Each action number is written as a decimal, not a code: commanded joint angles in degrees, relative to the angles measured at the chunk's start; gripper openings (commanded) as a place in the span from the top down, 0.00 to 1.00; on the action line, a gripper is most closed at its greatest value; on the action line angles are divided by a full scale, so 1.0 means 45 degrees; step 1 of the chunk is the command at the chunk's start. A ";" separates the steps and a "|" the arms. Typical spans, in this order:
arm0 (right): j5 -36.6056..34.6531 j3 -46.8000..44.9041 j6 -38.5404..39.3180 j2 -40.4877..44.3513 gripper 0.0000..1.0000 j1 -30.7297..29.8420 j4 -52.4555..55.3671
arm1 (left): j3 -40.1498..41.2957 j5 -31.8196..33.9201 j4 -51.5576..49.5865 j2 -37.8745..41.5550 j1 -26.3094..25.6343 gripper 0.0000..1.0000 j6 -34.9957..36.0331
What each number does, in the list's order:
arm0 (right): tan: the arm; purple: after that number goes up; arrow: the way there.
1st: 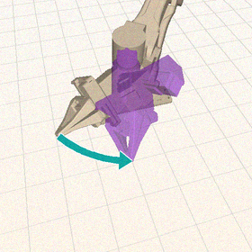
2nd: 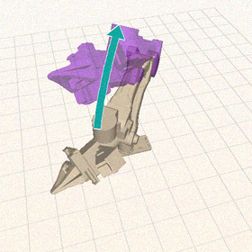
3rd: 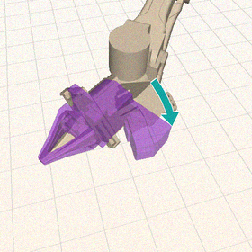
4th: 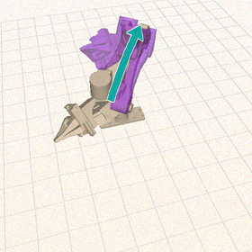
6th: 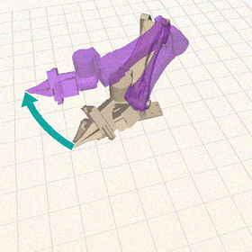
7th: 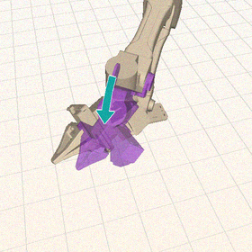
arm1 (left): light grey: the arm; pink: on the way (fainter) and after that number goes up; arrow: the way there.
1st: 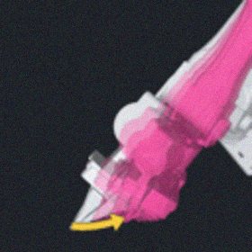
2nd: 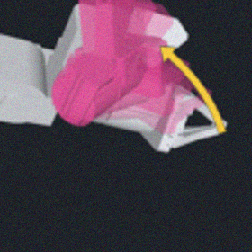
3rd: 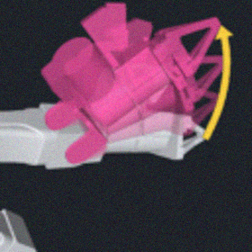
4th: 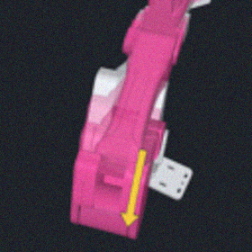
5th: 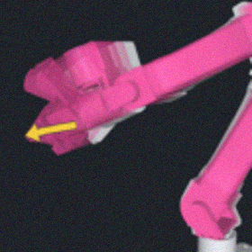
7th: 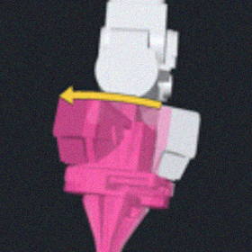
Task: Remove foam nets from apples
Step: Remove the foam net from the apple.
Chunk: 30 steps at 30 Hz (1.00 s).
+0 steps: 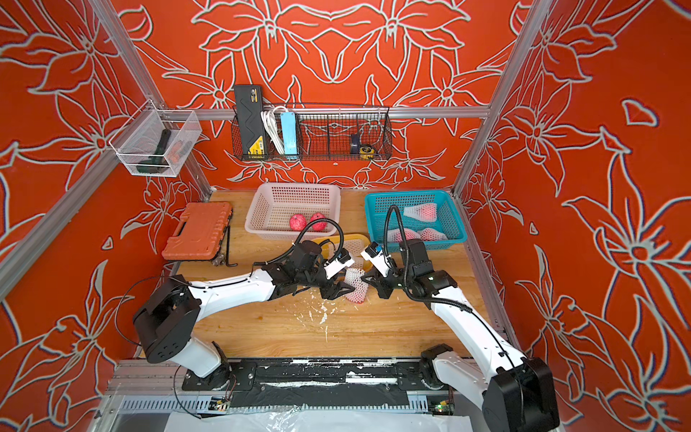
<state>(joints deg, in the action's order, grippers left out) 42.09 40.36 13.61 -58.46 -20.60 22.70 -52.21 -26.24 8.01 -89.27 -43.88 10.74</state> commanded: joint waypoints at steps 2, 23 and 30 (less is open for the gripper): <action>-0.0671 0.0654 -0.0605 0.0256 0.98 -0.0071 0.0620 | -0.0159 0.0960 -0.0271 0.0895 0.0087 0.30 -0.0014; -0.1753 0.1683 -0.0743 -0.0152 0.97 -0.0071 0.2087 | 0.0392 0.1722 -0.0335 0.2099 0.1368 0.24 -0.0630; -0.1751 0.2024 -0.0721 -0.0281 0.97 -0.0071 0.2347 | 0.0397 0.1868 -0.0479 0.2119 0.1361 0.24 -0.0537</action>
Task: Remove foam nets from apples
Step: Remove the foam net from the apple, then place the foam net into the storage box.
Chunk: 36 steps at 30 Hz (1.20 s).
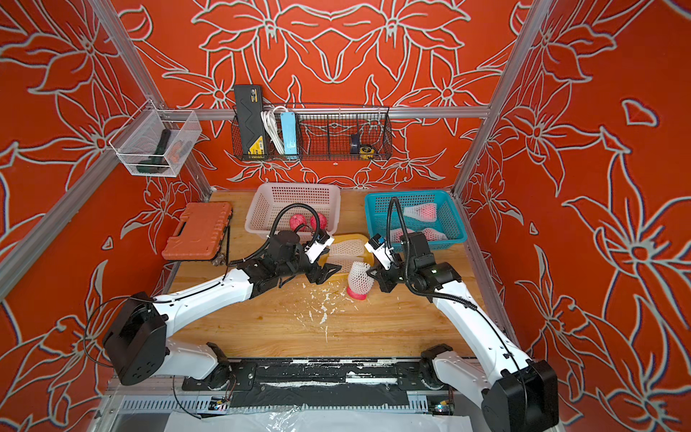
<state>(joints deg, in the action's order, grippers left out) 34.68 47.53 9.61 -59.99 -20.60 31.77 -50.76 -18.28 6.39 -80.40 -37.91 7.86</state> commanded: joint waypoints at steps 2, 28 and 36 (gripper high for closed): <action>0.0008 0.0563 0.0074 0.0150 0.97 -0.0071 0.0372 | 0.0070 0.0221 -0.0205 0.0217 0.0064 0.24 0.0146; -0.4506 0.5278 0.0890 -0.5090 0.96 -0.0950 0.0227 | 0.0048 0.3200 -0.1664 0.1701 0.1858 0.24 -0.0880; -0.4914 0.6143 0.0741 -0.7047 0.78 -0.2197 0.0109 | 0.0366 0.3703 -0.2420 0.2883 0.3003 0.23 -0.1252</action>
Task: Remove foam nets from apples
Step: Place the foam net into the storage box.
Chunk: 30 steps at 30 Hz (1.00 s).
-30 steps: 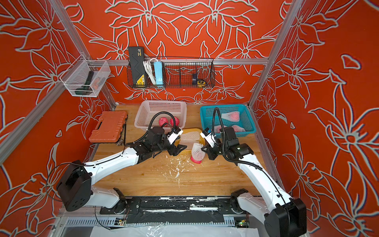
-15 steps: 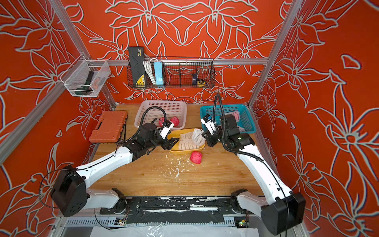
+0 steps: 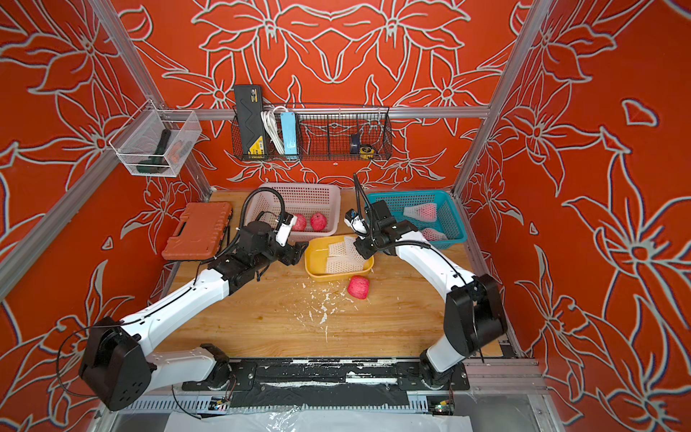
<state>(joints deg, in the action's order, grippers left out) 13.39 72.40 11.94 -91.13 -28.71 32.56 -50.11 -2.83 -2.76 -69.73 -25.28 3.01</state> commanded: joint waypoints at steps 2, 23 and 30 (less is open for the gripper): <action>0.0241 0.0838 0.0097 -0.0433 0.66 -0.0691 -0.0131 | 0.0277 0.0277 -0.0449 0.0699 0.0246 0.23 -0.0068; 0.1825 0.2082 -0.0962 0.0091 0.25 -0.1026 0.0247 | 0.1310 -0.2770 -0.0103 0.1252 0.0164 0.16 0.1142; 0.0755 0.0576 -0.1044 0.2696 0.14 0.0580 0.0115 | 0.1113 -0.3176 -0.0499 0.0406 -0.1793 0.14 0.2372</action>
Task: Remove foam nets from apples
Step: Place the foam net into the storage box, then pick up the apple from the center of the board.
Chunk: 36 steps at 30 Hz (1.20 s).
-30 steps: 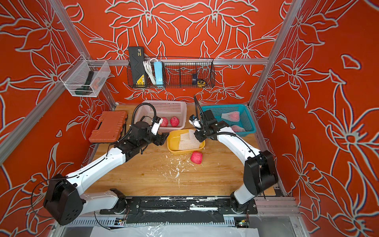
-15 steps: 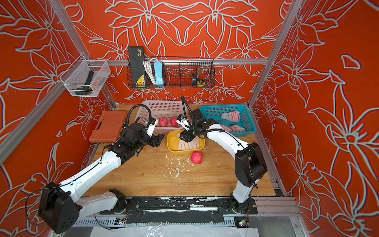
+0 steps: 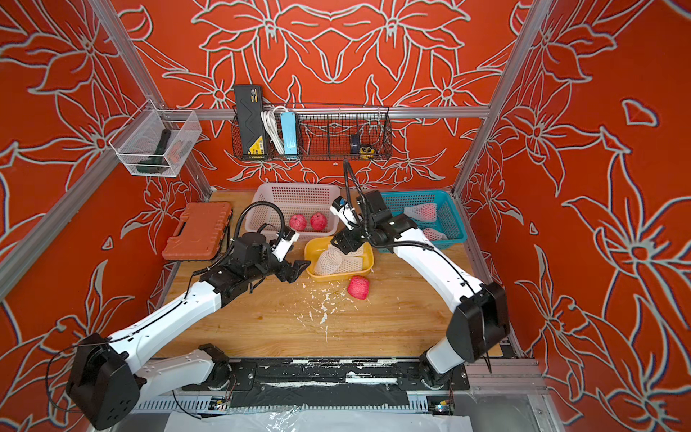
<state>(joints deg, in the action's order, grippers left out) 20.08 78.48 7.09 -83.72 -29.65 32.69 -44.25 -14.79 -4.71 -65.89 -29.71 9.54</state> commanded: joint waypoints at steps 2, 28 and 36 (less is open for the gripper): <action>-0.0694 -0.1457 -0.0021 0.1972 0.11 0.1588 0.0064 | -0.0420 -0.0331 -0.0340 -0.0947 -0.1623 0.13 0.1312; -0.1248 -0.4899 -0.0108 0.6202 0.02 0.4050 -0.0016 | -0.6895 0.1788 -0.3473 -0.9548 -0.5056 0.06 -0.3569; -0.1048 -0.5034 -0.0183 0.6203 0.02 0.4107 -0.0247 | -0.7242 0.2242 -0.3317 -1.0129 -0.5099 0.02 -0.4426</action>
<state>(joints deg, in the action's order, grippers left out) 14.98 56.73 6.20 -56.49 -11.62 32.84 -76.44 -6.07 -19.42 -110.67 -52.51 -7.88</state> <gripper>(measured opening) 0.982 0.983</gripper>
